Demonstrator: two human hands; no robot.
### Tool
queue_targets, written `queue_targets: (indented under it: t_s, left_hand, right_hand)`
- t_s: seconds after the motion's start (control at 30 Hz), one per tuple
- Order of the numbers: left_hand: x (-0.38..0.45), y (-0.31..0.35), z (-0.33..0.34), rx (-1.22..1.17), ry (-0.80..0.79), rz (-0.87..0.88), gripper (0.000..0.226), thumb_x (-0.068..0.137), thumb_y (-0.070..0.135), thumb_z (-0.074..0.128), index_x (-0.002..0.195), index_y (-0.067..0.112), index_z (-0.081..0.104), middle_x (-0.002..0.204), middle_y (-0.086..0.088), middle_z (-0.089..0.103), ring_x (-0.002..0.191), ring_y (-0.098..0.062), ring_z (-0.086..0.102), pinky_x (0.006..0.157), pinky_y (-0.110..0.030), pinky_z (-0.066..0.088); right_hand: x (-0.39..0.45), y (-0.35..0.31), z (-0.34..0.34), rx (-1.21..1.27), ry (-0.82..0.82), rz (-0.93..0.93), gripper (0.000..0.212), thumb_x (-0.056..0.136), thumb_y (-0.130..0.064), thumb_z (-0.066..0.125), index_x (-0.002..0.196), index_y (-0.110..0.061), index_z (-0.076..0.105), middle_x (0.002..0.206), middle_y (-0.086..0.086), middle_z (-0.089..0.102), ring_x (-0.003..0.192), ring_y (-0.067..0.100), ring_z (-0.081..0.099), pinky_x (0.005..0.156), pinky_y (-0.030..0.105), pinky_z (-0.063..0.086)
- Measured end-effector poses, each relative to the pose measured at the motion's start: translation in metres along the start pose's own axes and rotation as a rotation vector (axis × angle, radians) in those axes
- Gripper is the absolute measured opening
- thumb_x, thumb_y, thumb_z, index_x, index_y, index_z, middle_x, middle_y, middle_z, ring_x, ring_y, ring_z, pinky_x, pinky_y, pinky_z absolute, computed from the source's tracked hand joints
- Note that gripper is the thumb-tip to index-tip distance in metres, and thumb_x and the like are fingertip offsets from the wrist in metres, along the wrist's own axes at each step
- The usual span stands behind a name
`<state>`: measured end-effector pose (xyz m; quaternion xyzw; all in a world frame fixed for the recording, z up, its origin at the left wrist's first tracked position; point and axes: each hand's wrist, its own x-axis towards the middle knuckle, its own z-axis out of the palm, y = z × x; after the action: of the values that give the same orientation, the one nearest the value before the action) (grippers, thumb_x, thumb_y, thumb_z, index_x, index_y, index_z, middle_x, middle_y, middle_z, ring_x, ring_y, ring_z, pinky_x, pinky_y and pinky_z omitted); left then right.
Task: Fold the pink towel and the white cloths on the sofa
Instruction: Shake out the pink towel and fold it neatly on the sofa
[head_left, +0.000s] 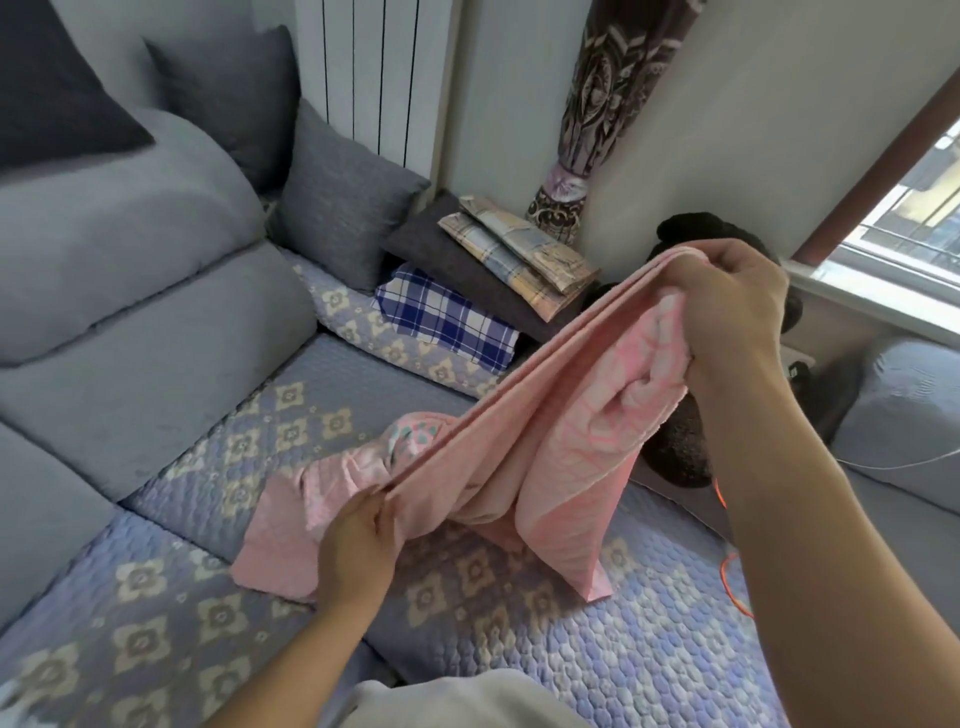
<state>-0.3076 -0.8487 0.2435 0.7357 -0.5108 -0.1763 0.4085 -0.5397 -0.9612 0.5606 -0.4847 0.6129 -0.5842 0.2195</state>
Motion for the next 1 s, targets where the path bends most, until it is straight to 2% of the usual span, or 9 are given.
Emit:
queue_targets:
  t_s: [0.1,0.2,0.37,0.5,0.6,0.7,0.77,0.87,1.0]
  left_hand:
    - [0.027,0.015,-0.046,-0.111,0.145,-0.033,0.021,0.097,0.008,0.055,0.084,0.007,0.072,0.087,-0.013,0.073,0.079,-0.028,0.066,0.07,-0.027,0.038]
    - [0.069,0.031,-0.108,-0.011,0.187,0.16,0.019,0.089,-0.005,0.067,0.102,0.004,0.078,0.098,-0.015,0.077,0.081,-0.022,0.068,0.074,-0.022,0.04]
    - [0.129,0.094,-0.186,-0.357,-0.148,0.143,0.041,0.091,-0.001,0.068,0.11,0.035,0.064,0.078,0.014,0.074,0.069,-0.003,0.06,0.065,-0.012,0.048]
    - [0.133,0.134,-0.195,-0.227,-0.201,0.264,0.028,0.093,0.0,0.066,0.088,0.027,0.069,0.077,0.018,0.072,0.072,-0.001,0.061,0.067,-0.011,0.047]
    - [0.115,0.181,-0.183,-0.249,-0.301,0.441,0.033,0.09,-0.004,0.066,0.082,0.028,0.068,0.078,0.022,0.07,0.072,0.008,0.061,0.07,-0.006,0.044]
    - [0.097,0.223,-0.161,-0.22,-0.501,0.615,0.027,0.088,0.003,0.068,0.083,0.029,0.069,0.081,0.015,0.071,0.076,0.002,0.064,0.072,-0.017,0.05]
    - [0.092,0.232,-0.154,-0.207,-0.551,0.644,0.019,0.089,0.006,0.07,0.085,0.024,0.068,0.08,0.007,0.071,0.077,-0.009,0.068,0.073,-0.03,0.055]
    - [0.084,0.21,-0.151,-0.318,-0.41,0.521,0.021,0.088,0.014,0.075,0.087,0.025,0.057,0.077,-0.001,0.065,0.071,-0.017,0.064,0.068,-0.037,0.054]
    - [0.053,0.157,-0.112,-0.208,-0.304,0.359,0.02,0.091,0.028,0.067,0.086,0.036,0.049,0.082,0.01,0.062,0.07,-0.01,0.06,0.066,-0.04,0.054]
  right_hand:
    - [0.006,0.006,-0.007,-0.003,0.031,-0.002,0.018,0.078,-0.012,0.064,0.086,-0.022,0.076,0.082,-0.005,0.071,0.078,0.011,0.07,0.067,0.026,0.06]
    - [0.019,0.023,-0.013,-0.053,0.08,-0.009,0.017,0.082,-0.014,0.062,0.092,-0.023,0.073,0.087,-0.01,0.069,0.082,0.007,0.067,0.07,0.024,0.056]
    - [0.042,0.043,-0.029,-0.207,0.136,-0.019,0.008,0.092,-0.016,0.054,0.099,-0.018,0.058,0.084,-0.011,0.052,0.074,0.003,0.049,0.061,0.021,0.041]
    - [0.041,0.022,-0.042,0.207,0.077,0.11,0.019,0.082,0.0,0.053,0.084,-0.019,0.057,0.077,-0.003,0.062,0.077,0.02,0.065,0.058,0.027,0.053]
    - [0.008,-0.008,-0.029,0.25,-0.35,0.023,0.024,0.078,0.001,0.052,0.085,-0.018,0.064,0.072,0.003,0.063,0.064,0.017,0.063,0.057,0.026,0.052]
    - [-0.042,-0.021,0.007,-0.341,-0.99,-0.301,0.029,0.089,-0.03,0.068,0.116,-0.039,0.062,0.104,-0.016,0.07,0.085,-0.004,0.066,0.074,0.013,0.052]
    - [-0.056,-0.016,0.024,-0.598,-1.192,-0.405,0.023,0.086,-0.046,0.072,0.106,-0.038,0.064,0.099,-0.014,0.072,0.088,-0.001,0.067,0.082,0.022,0.055]
    - [-0.05,0.0,0.023,-0.63,-1.206,-0.244,0.021,0.092,-0.04,0.069,0.09,-0.02,0.072,0.089,0.001,0.075,0.084,0.018,0.07,0.086,0.042,0.056]
    - [-0.061,0.018,0.025,-0.631,-0.81,-0.319,0.018,0.087,-0.02,0.059,0.071,-0.017,0.067,0.07,-0.002,0.069,0.071,0.018,0.065,0.074,0.045,0.056]
